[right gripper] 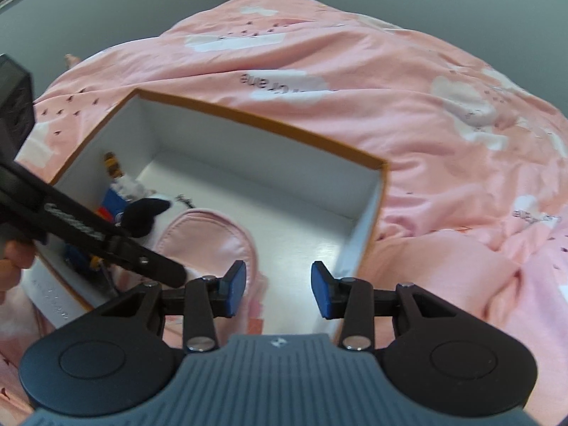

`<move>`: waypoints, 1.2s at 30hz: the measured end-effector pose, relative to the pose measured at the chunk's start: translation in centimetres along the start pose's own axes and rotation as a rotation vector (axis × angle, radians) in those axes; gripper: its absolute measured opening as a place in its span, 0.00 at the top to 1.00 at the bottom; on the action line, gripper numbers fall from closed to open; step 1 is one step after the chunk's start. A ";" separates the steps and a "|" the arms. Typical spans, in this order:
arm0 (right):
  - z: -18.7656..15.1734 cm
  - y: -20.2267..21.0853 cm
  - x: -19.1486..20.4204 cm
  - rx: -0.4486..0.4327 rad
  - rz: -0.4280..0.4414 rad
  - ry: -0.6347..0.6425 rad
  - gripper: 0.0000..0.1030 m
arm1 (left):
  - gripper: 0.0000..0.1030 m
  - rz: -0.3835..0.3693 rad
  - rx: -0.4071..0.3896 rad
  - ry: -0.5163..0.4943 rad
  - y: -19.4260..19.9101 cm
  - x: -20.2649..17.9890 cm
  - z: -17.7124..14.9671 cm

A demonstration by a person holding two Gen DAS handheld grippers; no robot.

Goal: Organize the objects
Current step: 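Carry the pouch and card holder into the shoebox with both tools, then open both tools to release the pouch and card holder in the box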

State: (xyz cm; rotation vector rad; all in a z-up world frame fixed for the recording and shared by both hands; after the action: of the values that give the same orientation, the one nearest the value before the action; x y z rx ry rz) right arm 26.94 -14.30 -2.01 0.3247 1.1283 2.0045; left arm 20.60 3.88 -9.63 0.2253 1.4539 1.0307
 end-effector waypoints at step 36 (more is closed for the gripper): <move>-1.5 -0.6 2.8 -0.002 0.110 -0.133 0.71 | 0.64 0.165 -0.232 -0.389 12.7 -2.1 -5.1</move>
State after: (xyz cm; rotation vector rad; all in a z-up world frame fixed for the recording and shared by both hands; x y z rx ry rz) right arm 24.63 -12.99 -3.79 0.5206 1.0448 2.0466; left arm 10.98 7.54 -0.32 0.3605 0.9691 1.2029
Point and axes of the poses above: each gripper's, at about its wrist camera, not at the fingertips, and y roughly against the way its jaws point, x to its left, z to its top, the point moved 1 cm from there along -y, roughly the way its jaws point, and after that the axes turned 8 degrees about -z, right-handed, at the moved point
